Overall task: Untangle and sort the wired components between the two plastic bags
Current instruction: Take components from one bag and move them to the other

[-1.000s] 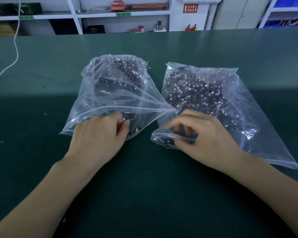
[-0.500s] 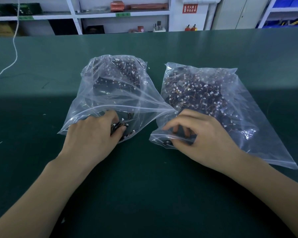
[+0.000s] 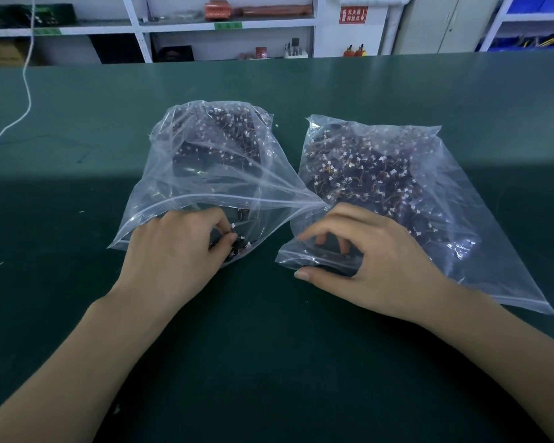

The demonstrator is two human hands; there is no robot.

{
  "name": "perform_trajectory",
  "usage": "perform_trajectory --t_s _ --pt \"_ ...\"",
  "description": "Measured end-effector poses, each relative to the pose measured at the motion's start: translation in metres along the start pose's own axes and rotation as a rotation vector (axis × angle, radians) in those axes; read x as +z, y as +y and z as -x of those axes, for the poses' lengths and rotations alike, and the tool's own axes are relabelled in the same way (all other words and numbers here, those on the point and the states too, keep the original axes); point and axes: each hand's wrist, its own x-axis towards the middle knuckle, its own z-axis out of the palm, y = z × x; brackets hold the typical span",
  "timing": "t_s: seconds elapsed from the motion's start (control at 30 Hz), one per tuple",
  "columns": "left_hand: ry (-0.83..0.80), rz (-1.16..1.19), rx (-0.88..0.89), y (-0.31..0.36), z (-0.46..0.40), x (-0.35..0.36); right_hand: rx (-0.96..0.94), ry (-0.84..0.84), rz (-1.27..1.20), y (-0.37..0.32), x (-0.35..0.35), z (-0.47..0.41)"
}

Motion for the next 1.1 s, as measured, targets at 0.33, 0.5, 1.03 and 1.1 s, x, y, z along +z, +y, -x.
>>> perform_trajectory --t_s 0.33,0.5,1.03,1.1 --pt "0.025 0.005 -0.004 -0.002 -0.001 -0.003 0.015 0.025 -0.007 0.002 0.002 0.0" --pt "-0.03 0.081 0.011 -0.001 -0.001 -0.002 0.035 0.028 -0.038 0.0 0.002 0.0" --pt "0.116 0.185 0.161 0.012 0.0 -0.008 0.042 0.048 -0.076 -0.001 0.001 -0.001" --pt "0.167 0.226 0.249 0.018 0.002 -0.01 0.041 0.062 -0.074 -0.001 0.001 -0.001"
